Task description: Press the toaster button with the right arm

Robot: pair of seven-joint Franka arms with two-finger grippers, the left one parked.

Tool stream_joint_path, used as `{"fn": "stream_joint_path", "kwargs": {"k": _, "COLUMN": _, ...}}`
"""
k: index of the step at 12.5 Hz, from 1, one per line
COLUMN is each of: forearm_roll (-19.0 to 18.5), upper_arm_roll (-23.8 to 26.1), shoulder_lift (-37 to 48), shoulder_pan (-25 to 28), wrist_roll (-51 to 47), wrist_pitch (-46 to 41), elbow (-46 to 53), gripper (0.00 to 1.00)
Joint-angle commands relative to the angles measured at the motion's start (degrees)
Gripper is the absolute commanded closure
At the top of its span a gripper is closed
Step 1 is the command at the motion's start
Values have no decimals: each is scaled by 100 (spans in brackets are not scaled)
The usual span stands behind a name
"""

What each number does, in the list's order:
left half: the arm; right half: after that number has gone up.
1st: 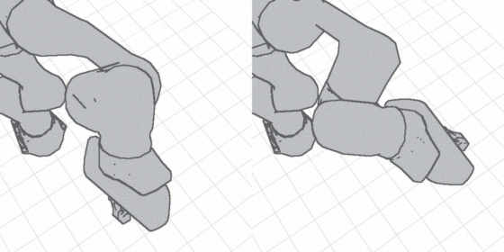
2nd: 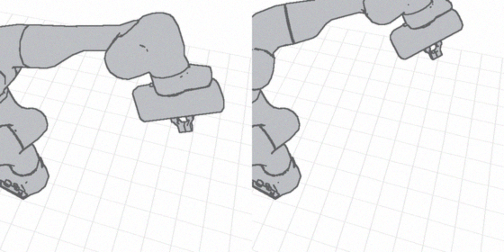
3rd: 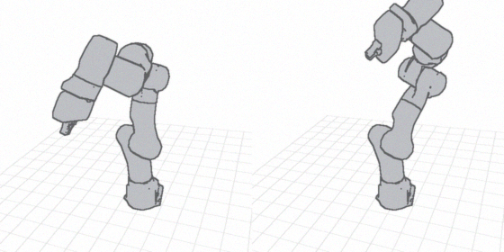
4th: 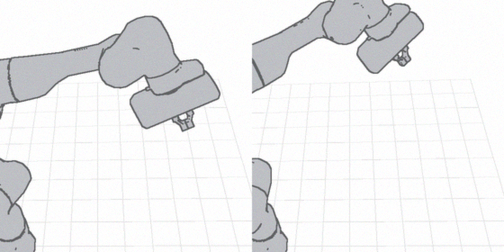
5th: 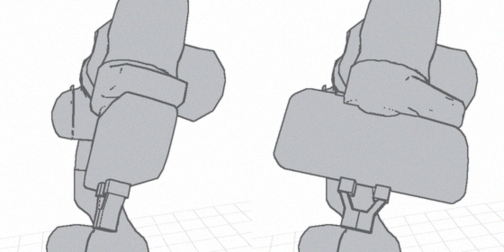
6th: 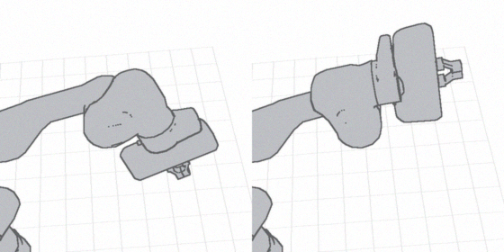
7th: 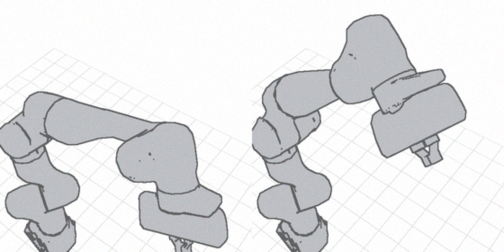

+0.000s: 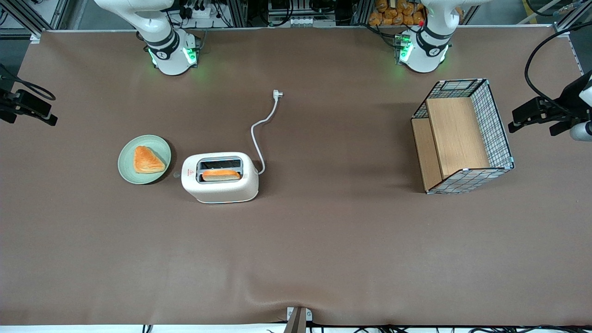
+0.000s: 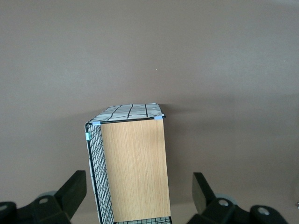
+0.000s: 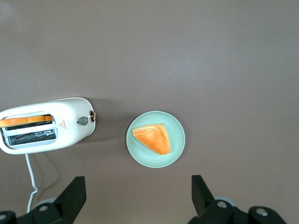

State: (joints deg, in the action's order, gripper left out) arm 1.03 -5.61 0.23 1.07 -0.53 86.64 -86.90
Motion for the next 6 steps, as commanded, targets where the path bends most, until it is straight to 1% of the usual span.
{"fn": "stream_joint_path", "kwargs": {"k": 1, "forearm_roll": -129, "upper_arm_roll": 95, "shoulder_lift": 30, "shoulder_pan": -90, "wrist_roll": -9, "wrist_pitch": 2, "elbow": 59, "gripper": 0}}
{"fn": "stream_joint_path", "kwargs": {"k": 6, "forearm_roll": -111, "upper_arm_roll": 95, "shoulder_lift": 30, "shoulder_pan": -116, "wrist_roll": -17, "wrist_pitch": -7, "elbow": 59, "gripper": 0}}
